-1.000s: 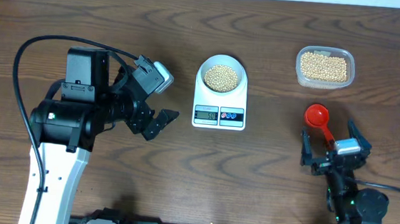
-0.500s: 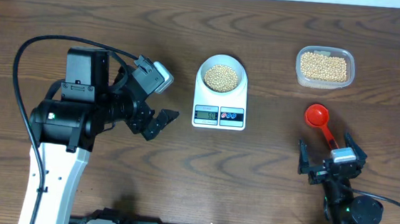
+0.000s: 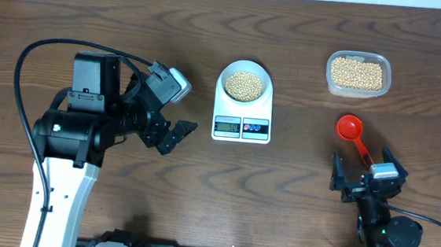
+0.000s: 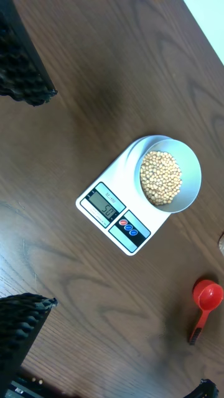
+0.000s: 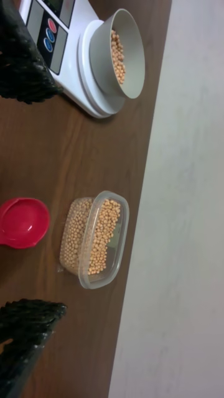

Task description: Scoop item into bowl and weigh 50g on scale

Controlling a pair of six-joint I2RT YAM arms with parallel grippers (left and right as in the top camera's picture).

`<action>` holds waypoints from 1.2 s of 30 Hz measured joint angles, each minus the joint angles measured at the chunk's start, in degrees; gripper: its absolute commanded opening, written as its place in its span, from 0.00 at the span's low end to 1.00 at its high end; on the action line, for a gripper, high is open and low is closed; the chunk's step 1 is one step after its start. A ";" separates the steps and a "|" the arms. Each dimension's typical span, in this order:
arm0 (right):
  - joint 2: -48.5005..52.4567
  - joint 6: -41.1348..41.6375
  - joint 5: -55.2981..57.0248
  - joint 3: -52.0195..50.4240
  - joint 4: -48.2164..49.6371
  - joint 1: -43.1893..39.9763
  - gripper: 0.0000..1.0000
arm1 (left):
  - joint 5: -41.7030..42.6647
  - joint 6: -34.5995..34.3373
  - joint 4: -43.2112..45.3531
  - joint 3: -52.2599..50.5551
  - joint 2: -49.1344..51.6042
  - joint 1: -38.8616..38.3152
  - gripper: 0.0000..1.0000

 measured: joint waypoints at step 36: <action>0.00 5.29 13.77 0.00 -0.76 2.40 0.99 | 0.00 0.00 0.00 0.00 0.00 0.00 0.99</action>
